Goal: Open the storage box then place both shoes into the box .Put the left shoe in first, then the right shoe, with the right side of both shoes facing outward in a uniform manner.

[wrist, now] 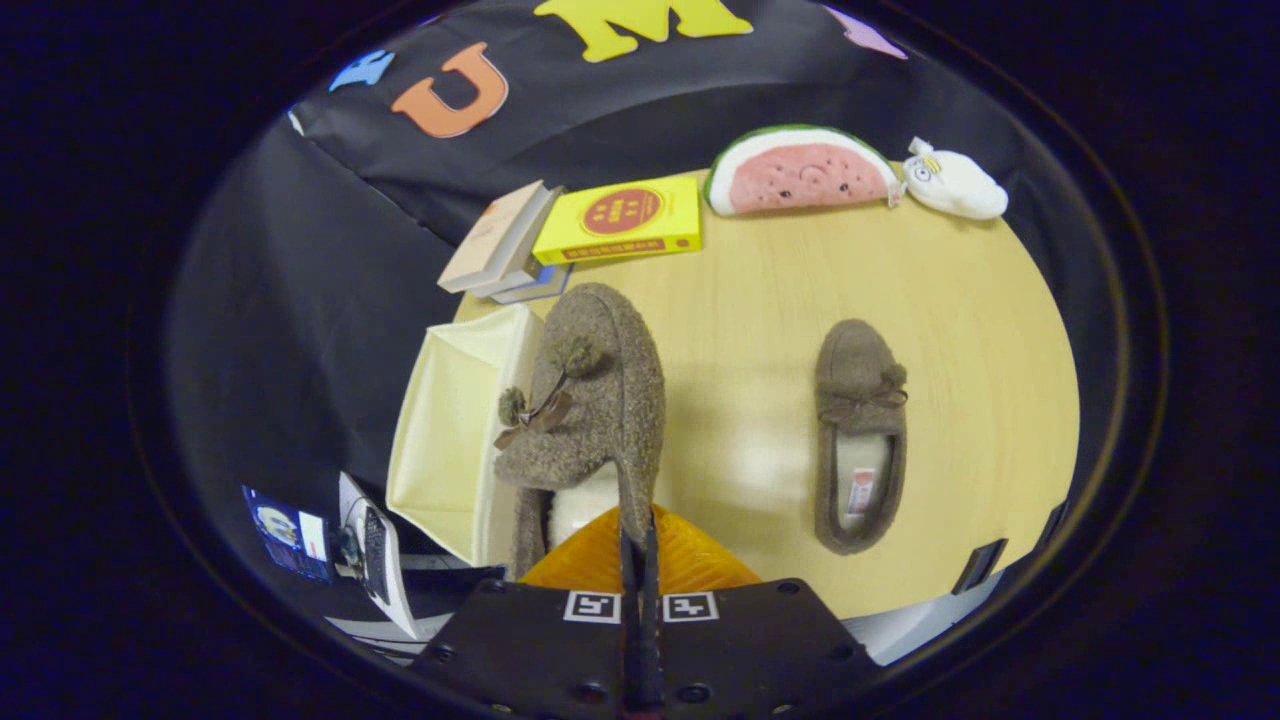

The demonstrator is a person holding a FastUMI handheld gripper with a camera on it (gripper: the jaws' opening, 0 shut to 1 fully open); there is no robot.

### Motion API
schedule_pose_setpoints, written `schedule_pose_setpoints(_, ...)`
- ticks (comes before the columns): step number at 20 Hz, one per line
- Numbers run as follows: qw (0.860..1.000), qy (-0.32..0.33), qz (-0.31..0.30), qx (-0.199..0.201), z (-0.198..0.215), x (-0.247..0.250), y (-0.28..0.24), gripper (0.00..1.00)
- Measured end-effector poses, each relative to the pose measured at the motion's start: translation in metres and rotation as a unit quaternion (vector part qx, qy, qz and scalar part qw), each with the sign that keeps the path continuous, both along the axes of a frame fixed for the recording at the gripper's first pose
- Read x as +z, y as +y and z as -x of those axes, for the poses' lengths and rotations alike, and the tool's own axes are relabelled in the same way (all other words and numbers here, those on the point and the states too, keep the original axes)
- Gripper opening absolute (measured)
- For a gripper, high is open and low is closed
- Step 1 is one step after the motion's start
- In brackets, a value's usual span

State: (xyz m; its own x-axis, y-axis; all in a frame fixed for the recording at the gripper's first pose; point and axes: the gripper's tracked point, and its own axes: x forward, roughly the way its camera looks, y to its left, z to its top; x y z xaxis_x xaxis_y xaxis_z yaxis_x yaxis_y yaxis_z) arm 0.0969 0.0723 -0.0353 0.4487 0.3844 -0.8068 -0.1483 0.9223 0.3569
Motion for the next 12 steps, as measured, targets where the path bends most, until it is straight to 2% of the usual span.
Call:
schedule_pose_setpoints(3,0.999,-0.023,-0.028,0.016,0.01,0.038,0.044,0.01)
schedule_pose_setpoints(5,0.998,-0.014,-0.054,0.026,0.013,0.047,0.082,0.01)
schedule_pose_setpoints(12,1.0,-0.002,-0.015,0.023,-0.004,0.002,0.187,0.01)
